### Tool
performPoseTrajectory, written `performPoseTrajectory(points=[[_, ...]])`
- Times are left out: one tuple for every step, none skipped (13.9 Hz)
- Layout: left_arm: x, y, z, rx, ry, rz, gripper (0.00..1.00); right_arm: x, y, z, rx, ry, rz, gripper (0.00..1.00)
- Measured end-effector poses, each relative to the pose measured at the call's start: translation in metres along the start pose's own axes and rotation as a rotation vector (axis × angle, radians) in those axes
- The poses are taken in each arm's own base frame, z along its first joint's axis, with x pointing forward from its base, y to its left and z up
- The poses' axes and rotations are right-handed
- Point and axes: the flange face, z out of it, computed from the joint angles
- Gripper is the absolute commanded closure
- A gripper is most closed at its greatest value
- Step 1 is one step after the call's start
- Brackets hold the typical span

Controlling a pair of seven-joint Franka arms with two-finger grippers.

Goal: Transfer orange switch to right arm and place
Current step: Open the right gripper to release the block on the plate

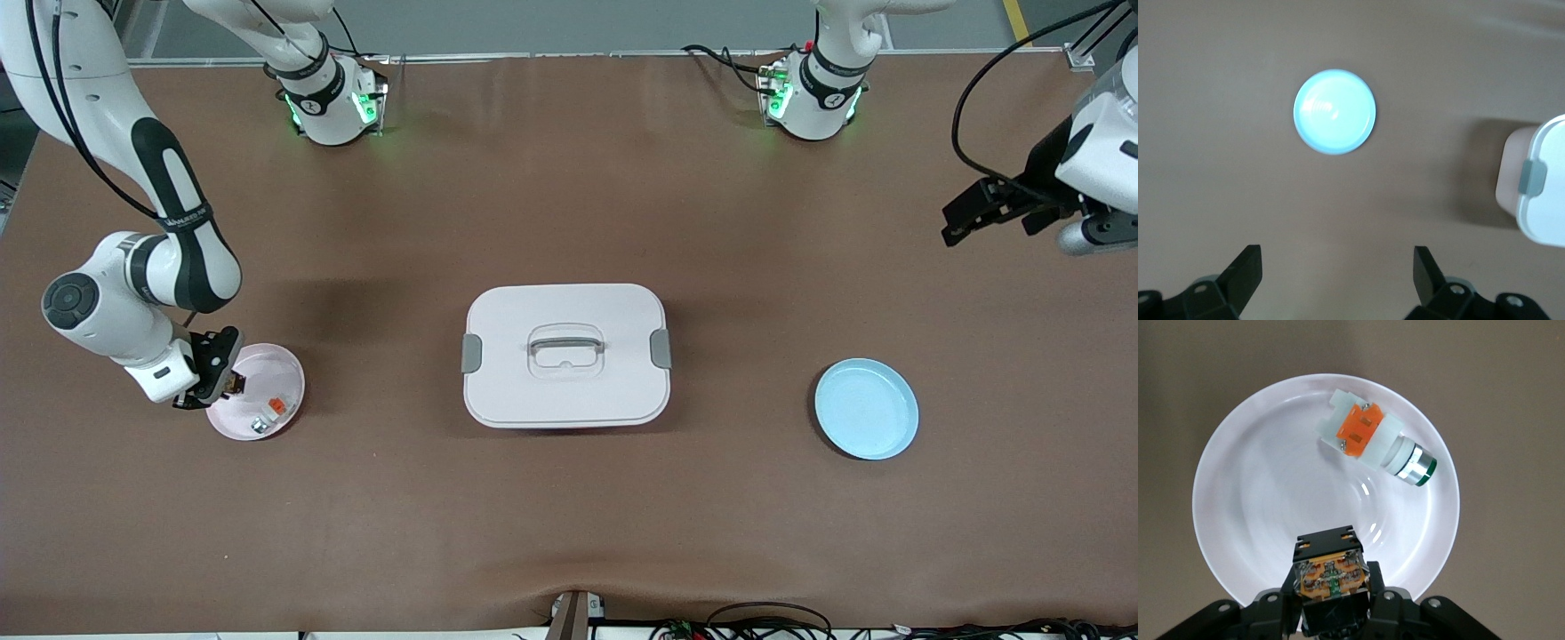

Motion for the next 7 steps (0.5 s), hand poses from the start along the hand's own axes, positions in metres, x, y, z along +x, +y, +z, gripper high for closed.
performPoseTrajectory(points=[[0.007,0.003,0.001,-0.004,0.011,0.003,0.00,-0.001,-0.002,0.003,-0.004,0.002,0.004,1.00],[0.014,0.006,0.002,-0.009,0.023,0.005,0.00,-0.002,-0.005,0.006,-0.002,0.002,0.008,1.00],[0.019,0.009,0.004,-0.013,0.036,0.007,0.00,-0.003,-0.009,0.009,0.004,0.001,0.010,1.00],[0.023,0.010,0.007,-0.015,0.040,0.008,0.00,-0.004,-0.012,0.012,0.011,0.001,0.011,1.00],[0.027,0.011,0.010,-0.015,0.040,0.008,0.00,-0.005,-0.014,0.014,0.017,0.001,0.012,1.00],[0.028,0.012,0.012,-0.015,0.038,0.008,0.00,-0.005,-0.016,0.016,0.018,0.001,0.012,1.00],[0.029,0.012,0.013,-0.015,0.038,0.008,0.00,-0.004,-0.017,0.016,0.017,0.001,0.012,1.00]])
